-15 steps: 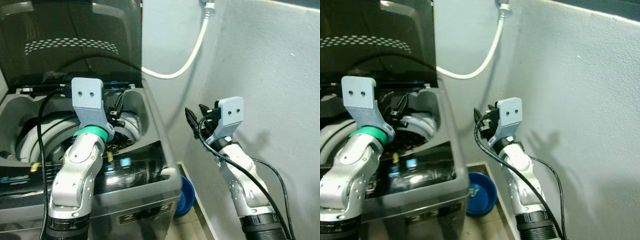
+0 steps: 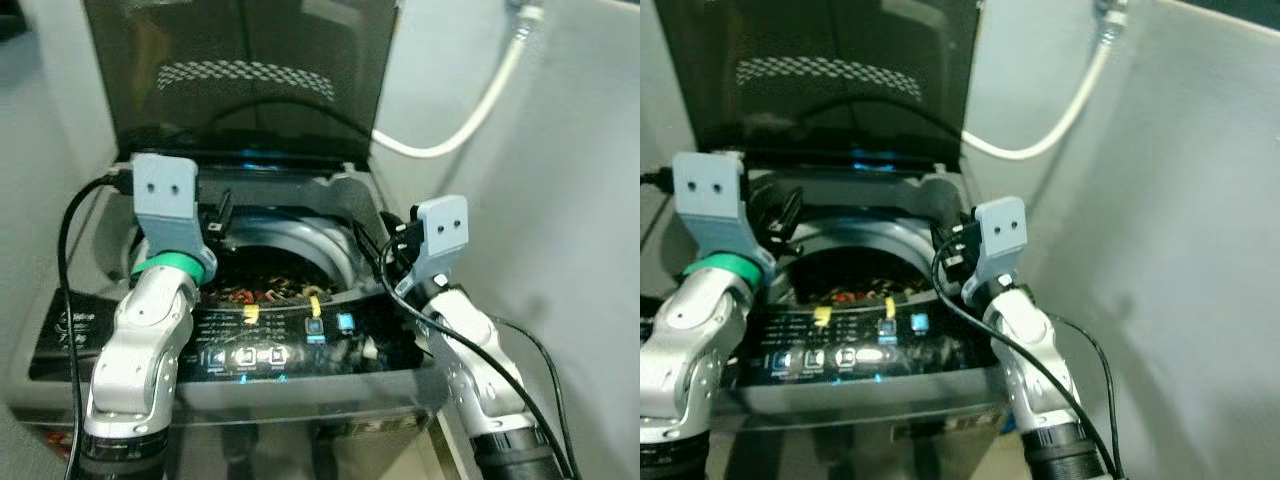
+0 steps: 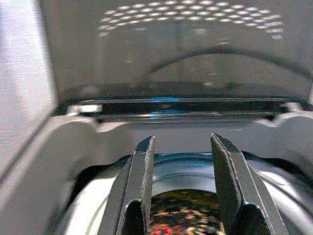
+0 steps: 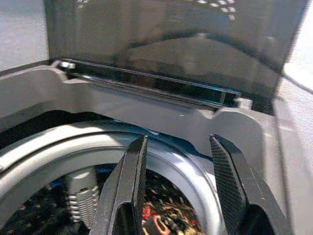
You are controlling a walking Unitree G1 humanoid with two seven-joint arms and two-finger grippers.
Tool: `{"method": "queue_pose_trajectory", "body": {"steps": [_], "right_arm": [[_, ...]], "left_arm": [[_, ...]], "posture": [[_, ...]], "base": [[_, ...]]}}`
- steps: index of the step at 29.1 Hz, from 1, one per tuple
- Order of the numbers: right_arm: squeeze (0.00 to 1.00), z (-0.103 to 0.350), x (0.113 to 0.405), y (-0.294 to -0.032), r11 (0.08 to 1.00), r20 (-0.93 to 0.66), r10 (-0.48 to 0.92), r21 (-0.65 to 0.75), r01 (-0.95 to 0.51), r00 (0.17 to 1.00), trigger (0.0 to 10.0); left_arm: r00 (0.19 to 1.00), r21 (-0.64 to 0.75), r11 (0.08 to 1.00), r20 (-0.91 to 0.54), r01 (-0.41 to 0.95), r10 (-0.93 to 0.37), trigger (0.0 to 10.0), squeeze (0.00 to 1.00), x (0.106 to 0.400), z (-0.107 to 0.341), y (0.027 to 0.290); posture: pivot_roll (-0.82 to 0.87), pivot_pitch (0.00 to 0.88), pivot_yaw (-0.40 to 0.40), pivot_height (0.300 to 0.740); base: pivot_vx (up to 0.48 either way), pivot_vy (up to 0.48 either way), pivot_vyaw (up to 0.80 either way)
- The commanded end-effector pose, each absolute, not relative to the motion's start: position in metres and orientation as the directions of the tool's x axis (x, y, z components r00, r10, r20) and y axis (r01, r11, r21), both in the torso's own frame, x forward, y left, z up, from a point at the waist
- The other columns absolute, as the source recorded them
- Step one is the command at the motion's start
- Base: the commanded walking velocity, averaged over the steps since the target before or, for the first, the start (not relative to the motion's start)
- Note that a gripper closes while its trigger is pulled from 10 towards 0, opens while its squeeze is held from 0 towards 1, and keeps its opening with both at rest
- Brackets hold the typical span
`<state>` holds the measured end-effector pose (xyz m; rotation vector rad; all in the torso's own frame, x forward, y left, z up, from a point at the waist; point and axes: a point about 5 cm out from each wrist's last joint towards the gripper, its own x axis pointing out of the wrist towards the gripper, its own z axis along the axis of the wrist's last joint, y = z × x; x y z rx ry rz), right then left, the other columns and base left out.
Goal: Clothes washing
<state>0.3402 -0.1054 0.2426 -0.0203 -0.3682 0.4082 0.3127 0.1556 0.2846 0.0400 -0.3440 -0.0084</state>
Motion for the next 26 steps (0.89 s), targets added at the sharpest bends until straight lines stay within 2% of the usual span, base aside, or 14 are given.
{"method": "queue_pose_trajectory", "body": {"steps": [1,26], "right_arm": [[0.00,0.2431,0.3407,-0.1105,0.928,0.356,0.370,-0.103,-0.358,0.858,10.0],[0.00,0.2435,0.3435,-0.1183,0.945,0.369,0.326,-0.104,-0.310,0.870,10.0]], "left_arm": [[0.940,0.068,0.998,0.340,0.013,-0.035,10.0,0.00,0.3116,0.2827,0.1512],[0.935,0.094,0.994,0.347,0.046,-0.076,10.0,0.00,0.3123,0.2837,0.1466]], "posture": [[0.02,0.063,-0.020,0.740],[0.02,0.061,-0.013,0.740]], "base": [[0.000,0.000,0.80],[0.000,0.000,0.80]]}}
